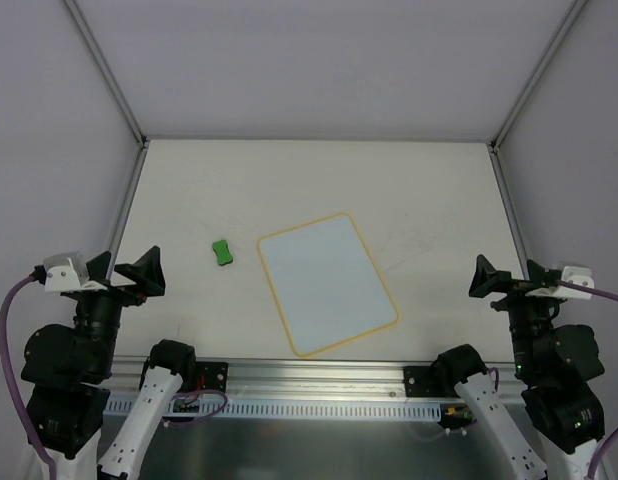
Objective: Erase the whiteboard
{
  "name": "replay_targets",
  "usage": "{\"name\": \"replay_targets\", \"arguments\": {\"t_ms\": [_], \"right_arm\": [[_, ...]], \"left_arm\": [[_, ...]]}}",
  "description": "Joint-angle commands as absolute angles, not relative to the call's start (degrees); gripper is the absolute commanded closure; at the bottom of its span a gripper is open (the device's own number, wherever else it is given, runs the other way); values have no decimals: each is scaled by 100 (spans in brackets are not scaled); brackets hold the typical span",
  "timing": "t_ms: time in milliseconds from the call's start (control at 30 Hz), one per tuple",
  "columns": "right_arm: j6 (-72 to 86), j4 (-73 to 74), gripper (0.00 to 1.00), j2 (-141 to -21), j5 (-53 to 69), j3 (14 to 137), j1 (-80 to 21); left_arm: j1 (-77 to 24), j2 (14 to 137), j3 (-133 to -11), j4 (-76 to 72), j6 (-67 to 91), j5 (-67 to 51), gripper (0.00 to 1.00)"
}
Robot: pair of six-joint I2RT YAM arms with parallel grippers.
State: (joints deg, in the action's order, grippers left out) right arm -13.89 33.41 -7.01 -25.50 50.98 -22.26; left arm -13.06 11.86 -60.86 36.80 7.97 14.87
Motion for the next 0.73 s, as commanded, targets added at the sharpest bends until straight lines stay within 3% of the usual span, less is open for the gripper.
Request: {"name": "replay_targets", "arguments": {"t_ms": [0, 700], "right_arm": [[-1538, 3234, 1, -580, -2514, 5098, -2215], [-1564, 3190, 1, -545, -2391, 5080, -2215]], "left_arm": [[-1310, 1108, -6003, 3647, 756, 1670, 1], [-1310, 1143, -5792, 3639, 905, 1494, 1]]}}
